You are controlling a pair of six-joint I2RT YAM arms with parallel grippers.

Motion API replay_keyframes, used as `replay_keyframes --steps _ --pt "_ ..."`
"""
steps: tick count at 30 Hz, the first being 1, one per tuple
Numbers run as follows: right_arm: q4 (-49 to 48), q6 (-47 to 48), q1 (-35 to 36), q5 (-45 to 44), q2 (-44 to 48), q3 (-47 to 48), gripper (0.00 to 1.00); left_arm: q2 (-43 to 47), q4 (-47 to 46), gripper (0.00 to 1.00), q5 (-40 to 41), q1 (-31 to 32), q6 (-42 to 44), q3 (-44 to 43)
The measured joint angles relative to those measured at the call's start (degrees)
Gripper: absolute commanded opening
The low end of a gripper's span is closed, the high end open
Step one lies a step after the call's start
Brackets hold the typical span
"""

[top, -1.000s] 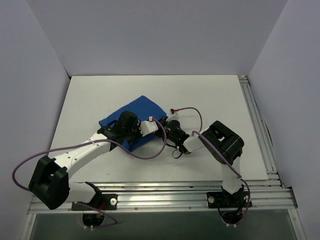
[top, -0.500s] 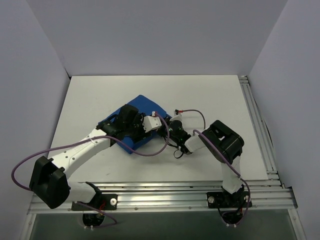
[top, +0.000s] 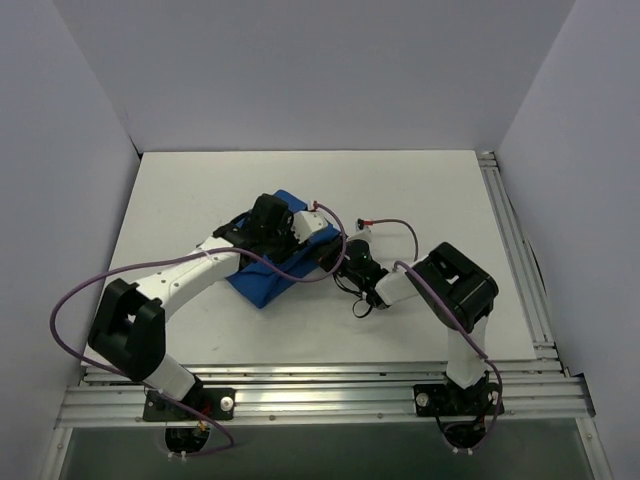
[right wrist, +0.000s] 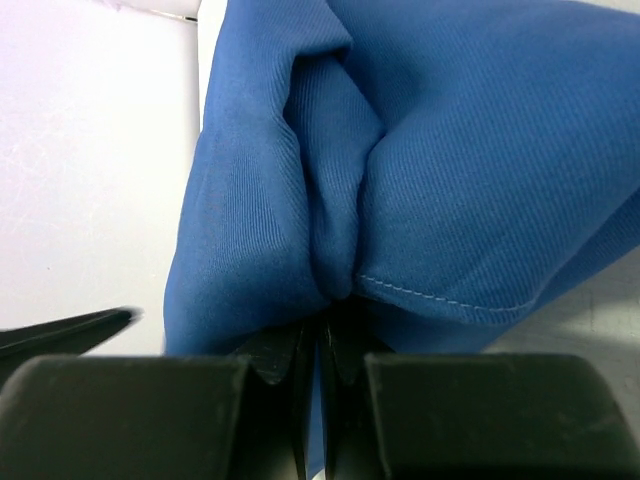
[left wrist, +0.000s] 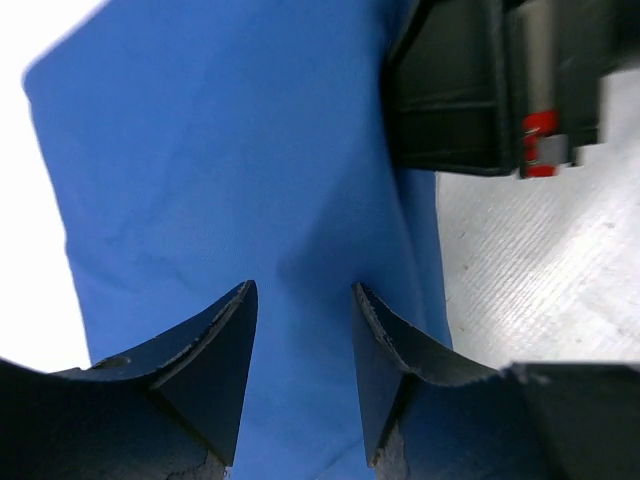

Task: Prepare the surgical pack

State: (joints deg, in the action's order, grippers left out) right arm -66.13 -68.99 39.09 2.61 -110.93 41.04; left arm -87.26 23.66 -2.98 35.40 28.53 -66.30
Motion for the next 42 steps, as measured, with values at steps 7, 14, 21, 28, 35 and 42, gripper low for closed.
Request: replay_keyframes --steps 7,14,21,28,35,42 --pt "1.55 0.61 -0.04 -0.24 4.2 -3.85 0.0 -3.3 -0.96 0.51 1.22 0.11 0.44 3.02" --pt "17.07 8.7 -0.44 0.98 18.47 -7.19 0.04 -3.26 -3.65 0.51 1.07 0.31 1.33 6.51" --pt "26.82 17.22 -5.2 4.59 24.3 -1.31 0.04 -3.26 -5.6 0.51 1.05 0.52 2.19 8.11" --pt "26.71 22.75 -6.38 10.45 11.04 13.75 0.04 -2.21 -6.25 0.52 1.03 0.52 2.43 9.18" --pt "26.05 23.17 -6.86 11.43 2.64 14.51 0.0 -0.35 -6.4 0.52 0.9 0.7 3.21 11.04" --pt "22.73 23.02 -10.95 11.89 3.91 10.91 0.0 1.9 -8.07 0.51 0.7 0.76 4.46 14.01"
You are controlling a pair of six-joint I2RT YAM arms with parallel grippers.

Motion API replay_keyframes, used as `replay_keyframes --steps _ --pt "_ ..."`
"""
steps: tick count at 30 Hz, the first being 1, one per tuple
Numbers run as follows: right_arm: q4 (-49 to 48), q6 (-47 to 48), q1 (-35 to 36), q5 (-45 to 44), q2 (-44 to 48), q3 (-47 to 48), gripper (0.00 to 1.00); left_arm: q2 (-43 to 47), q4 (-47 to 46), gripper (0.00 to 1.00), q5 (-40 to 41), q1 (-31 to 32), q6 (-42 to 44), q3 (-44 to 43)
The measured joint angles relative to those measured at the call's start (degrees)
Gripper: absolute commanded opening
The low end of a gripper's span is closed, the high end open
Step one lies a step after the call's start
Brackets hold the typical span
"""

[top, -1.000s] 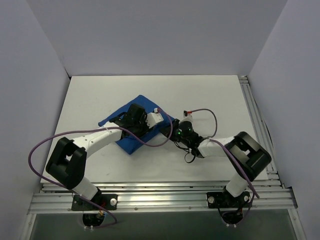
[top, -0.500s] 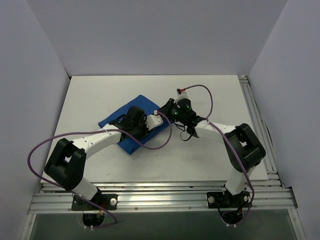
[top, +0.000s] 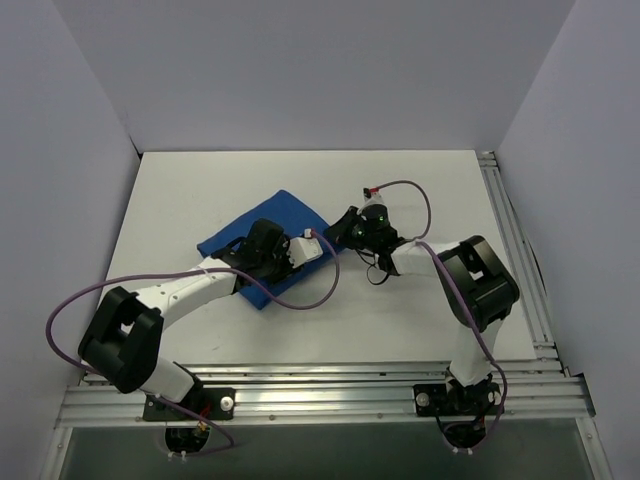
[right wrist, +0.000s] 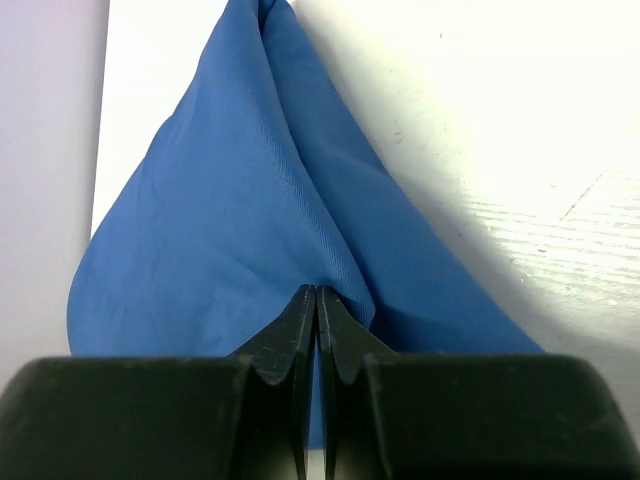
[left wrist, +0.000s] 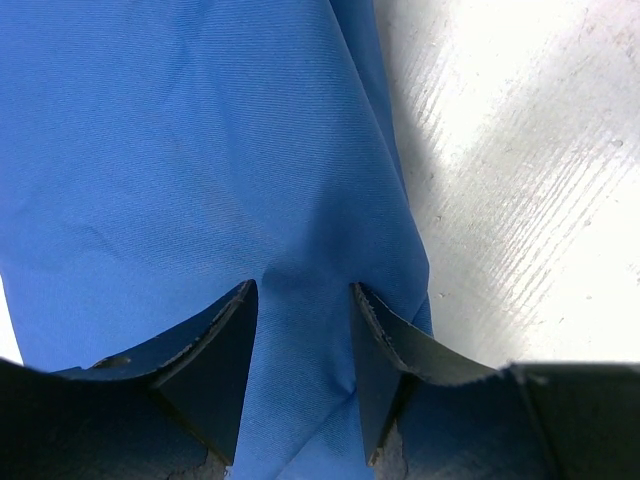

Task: Prepare the surgical pack

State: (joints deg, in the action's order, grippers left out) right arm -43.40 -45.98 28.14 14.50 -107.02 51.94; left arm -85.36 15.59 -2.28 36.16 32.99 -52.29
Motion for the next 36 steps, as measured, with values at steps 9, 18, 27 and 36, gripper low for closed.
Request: replay_keyframes --steps 9,18,27,36 --pt "7.06 4.39 -0.39 0.48 3.21 1.73 0.25 1.16 4.37 0.72 -1.42 0.0 0.44 -2.01" --pt "16.87 8.76 -1.88 -1.68 11.43 1.86 0.38 3.43 12.41 0.81 -4.15 1.79 -1.01 -7.76" --pt "16.41 8.79 -1.57 0.48 8.5 0.11 0.37 -3.13 12.39 0.72 -2.19 5.27 -1.27 -7.34" --pt "12.44 7.69 -1.25 1.79 5.46 -0.39 0.0 -3.26 9.18 0.16 1.97 5.11 0.0 -4.52"
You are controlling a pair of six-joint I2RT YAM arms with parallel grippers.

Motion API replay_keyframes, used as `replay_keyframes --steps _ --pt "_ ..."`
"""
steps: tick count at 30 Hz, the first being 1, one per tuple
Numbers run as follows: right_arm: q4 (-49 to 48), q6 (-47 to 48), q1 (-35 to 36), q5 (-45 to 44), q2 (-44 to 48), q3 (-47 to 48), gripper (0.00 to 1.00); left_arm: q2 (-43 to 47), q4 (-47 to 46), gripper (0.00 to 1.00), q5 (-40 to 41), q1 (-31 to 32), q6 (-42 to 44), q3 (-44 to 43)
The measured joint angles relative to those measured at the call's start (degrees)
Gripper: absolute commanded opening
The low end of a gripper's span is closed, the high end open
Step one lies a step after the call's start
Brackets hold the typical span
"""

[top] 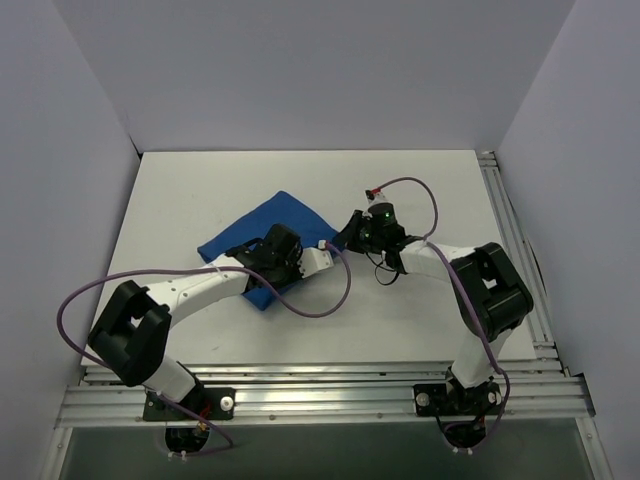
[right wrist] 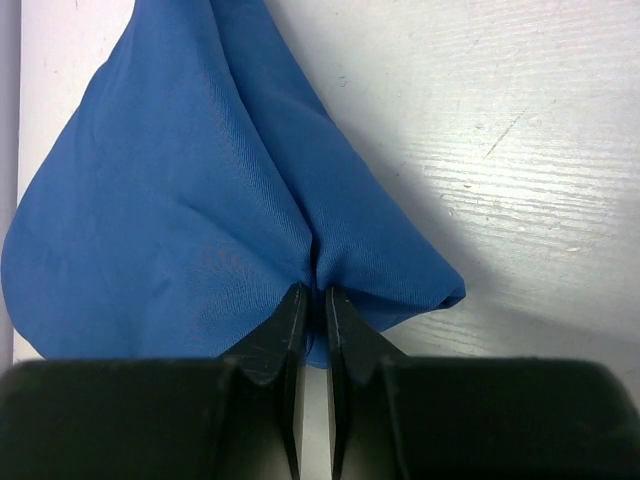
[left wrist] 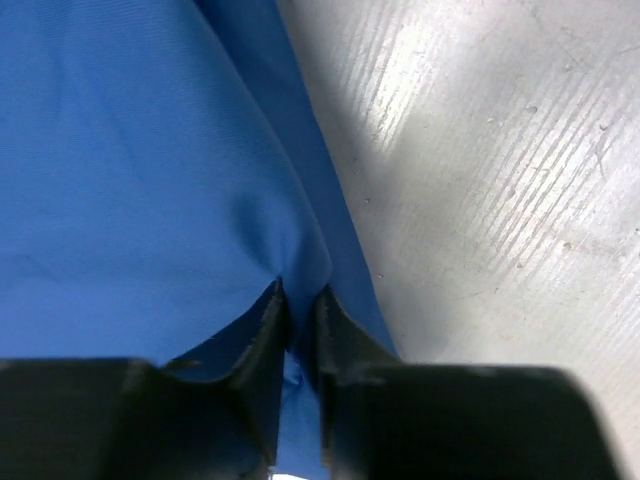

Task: Prepare the surgical pack

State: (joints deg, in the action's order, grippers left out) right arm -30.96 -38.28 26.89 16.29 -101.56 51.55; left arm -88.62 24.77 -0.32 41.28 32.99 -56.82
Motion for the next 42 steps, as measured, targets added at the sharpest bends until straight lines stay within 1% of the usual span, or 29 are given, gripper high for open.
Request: replay_keyframes --steps 1,2,10,14,21,26,29,30,31,33,34,35,37,38,39,40,41,42 --pt "-0.44 -0.09 -0.04 0.02 0.0 -0.28 0.0 0.52 -0.48 0.05 0.28 0.0 0.24 0.44" --pt "-0.94 -0.24 -0.2 0.07 0.0 -0.59 0.0 1.07 -1.03 0.02 0.31 -0.02 0.22 1.01" --pt "-1.57 -0.26 -0.92 0.35 0.81 -1.81 0.0 3.28 -4.09 0.02 0.37 0.0 2.16 4.37" --pt "-0.22 -0.11 -1.29 1.27 2.43 -3.04 0.0 5.01 -5.38 0.02 -0.13 0.04 3.52 6.32" --pt "1.31 0.98 -1.31 1.62 3.23 -3.19 0.0 5.35 -5.38 0.02 -0.5 0.04 4.15 6.6" --pt "4.59 2.64 -1.31 1.11 6.75 -5.01 0.0 5.49 -5.11 0.02 -1.27 0.17 4.87 6.78" --pt "7.32 4.13 -1.31 0.98 8.68 -5.31 0.12 5.6 -5.11 0.02 -1.95 0.31 5.25 6.86" --pt "7.67 4.52 -1.33 1.2 8.72 -5.29 0.2 5.6 -5.03 0.05 -2.14 0.31 5.27 6.86" --pt "7.96 4.83 -1.36 1.29 8.72 -5.29 0.24 5.64 -4.9 0.16 -2.32 0.31 5.31 6.84" --pt "8.72 5.75 -1.86 1.7 8.72 -5.29 0.33 5.9 -4.22 0.32 -2.56 0.26 5.53 6.67" --pt "9.05 6.01 -2.21 2.03 8.72 -5.27 0.35 6.14 -3.63 0.45 -2.86 0.24 5.64 6.51" --pt "9.4 6.51 -2.56 2.27 8.72 -5.25 0.37 6.49 -2.62 0.51 -3.23 0.2 5.7 6.38" --pt "10.78 7.39 -3.3 2.91 8.76 -4.61 0.48 7.61 0.57 0.59 -4.04 0.2 5.33 6.25" --pt "11.82 8.07 -3.67 3.1 8.81 -3.91 0.5 8.39 2.21 0.64 -4.44 0.2 5.25 6.08" --pt "13.14 8.96 -4.09 3.15 8.83 -2.91 0.54 9.35 4.44 0.67 -4.92 0.2 5.2 5.66" --pt "14.45 9.81 -4.55 3.23 8.83 -1.73 0.55 10.08 6.05 0.69 -5.27 0.2 5.07 5.18" --pt "15.8 10.97 -5.01 3.34 8.83 -0.37 0.6 11.13 8.22 0.72 -6.01 0.2 4.96 4.31" --pt "17.22 11.82 -5.46 3.52 8.83 1.27 0.62 11.96 10.16 0.72 -6.56 0.2 4.94 3.34"
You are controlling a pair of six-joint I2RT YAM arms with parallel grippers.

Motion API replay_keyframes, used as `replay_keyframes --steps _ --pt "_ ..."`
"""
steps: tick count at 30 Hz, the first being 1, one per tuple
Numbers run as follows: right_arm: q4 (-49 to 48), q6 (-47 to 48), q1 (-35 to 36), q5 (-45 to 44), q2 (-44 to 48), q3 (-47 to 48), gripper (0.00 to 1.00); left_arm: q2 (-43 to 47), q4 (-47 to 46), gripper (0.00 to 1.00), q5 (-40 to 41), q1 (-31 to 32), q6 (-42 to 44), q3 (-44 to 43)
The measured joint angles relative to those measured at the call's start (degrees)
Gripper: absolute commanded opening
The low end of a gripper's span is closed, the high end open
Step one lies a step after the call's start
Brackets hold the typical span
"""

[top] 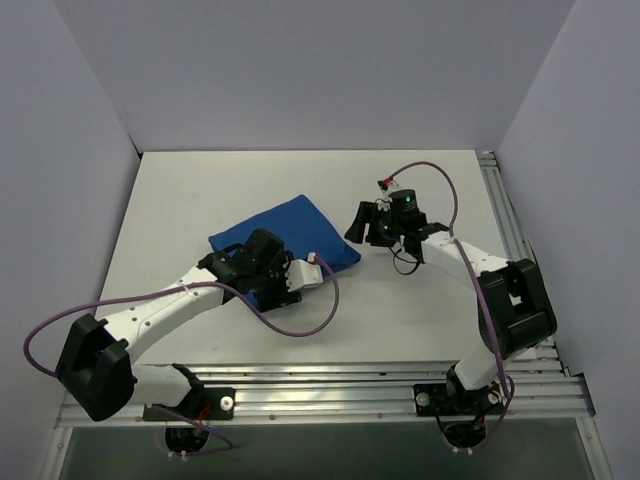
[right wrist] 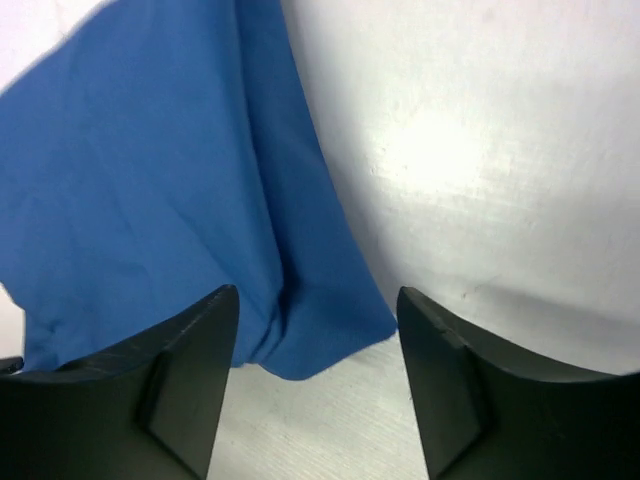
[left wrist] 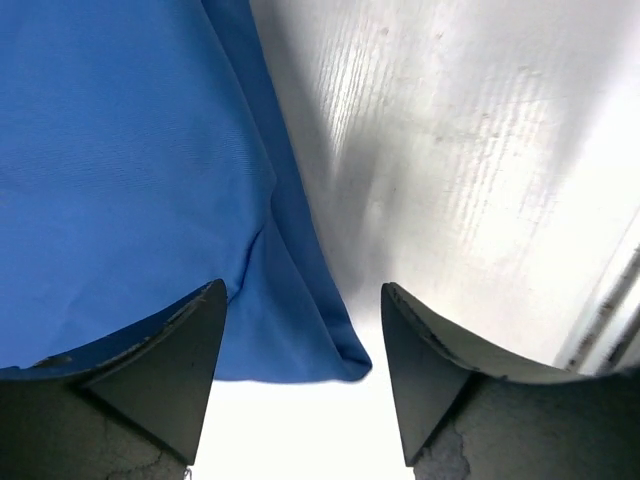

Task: Prepare the surgical pack

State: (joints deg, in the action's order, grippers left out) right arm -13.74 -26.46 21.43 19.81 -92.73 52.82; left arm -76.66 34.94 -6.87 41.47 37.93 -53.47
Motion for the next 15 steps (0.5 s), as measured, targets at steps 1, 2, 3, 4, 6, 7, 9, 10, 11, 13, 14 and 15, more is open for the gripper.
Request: replay_keyframes --steps 1,2,3,4,6,7,9,10,11,13,14,15 --pt "1.09 1.03 -0.46 0.33 0.0 1.75 0.63 0.83 1.57 0.72 -0.59 0.0 -0.24 -1.05" --pt "1.95 2.1 -0.85 0.92 0.0 3.56 0.66 1.6 2.99 0.72 -1.14 0.0 -0.48 -2.14" --pt "3.1 3.23 -1.14 1.53 -0.28 5.77 0.71 2.23 4.28 0.72 -1.55 -0.15 -1.01 -3.3" --pt "4.31 4.31 -1.27 2.01 -1.01 8.63 0.72 2.73 5.25 0.73 -1.99 -0.35 -1.64 -4.39" --pt "5.25 6.84 -1.57 2.91 -3.56 14.47 0.72 3.48 5.81 0.73 -2.19 -1.53 -3.69 -5.92" --pt "5.46 7.85 -1.6 3.37 -5.14 17.11 0.72 3.67 5.77 0.73 -2.32 -2.86 -5.01 -6.4" --pt "5.22 9.75 -1.57 4.79 -8.57 21.07 0.72 3.74 5.2 0.73 -1.81 -7.93 -8.48 -7.04" --pt "5.29 10.32 -1.57 5.2 -9.75 21.99 0.72 3.61 4.92 0.73 -1.31 -10.34 -9.77 -7.21" --pt "5.81 11.08 -1.55 5.77 -11.54 23.23 0.72 3.23 4.63 0.73 -1.09 -14.47 -11.61 -7.54" --pt "6.43 12.35 -1.46 7.19 -15.41 25.53 0.71 1.99 3.26 0.72 -0.55 -22.49 -14.58 -8.15" --pt "6.86 13.0 -1.4 7.89 -17.42 26.71 0.71 1.07 2.43 0.72 -0.46 -26.34 -15.85 -8.48" --pt "7.19 13.51 -1.2 8.5 -19.39 27.67 0.71 0.15 1.53 0.72 -0.02 -29.62 -16.92 -8.74"
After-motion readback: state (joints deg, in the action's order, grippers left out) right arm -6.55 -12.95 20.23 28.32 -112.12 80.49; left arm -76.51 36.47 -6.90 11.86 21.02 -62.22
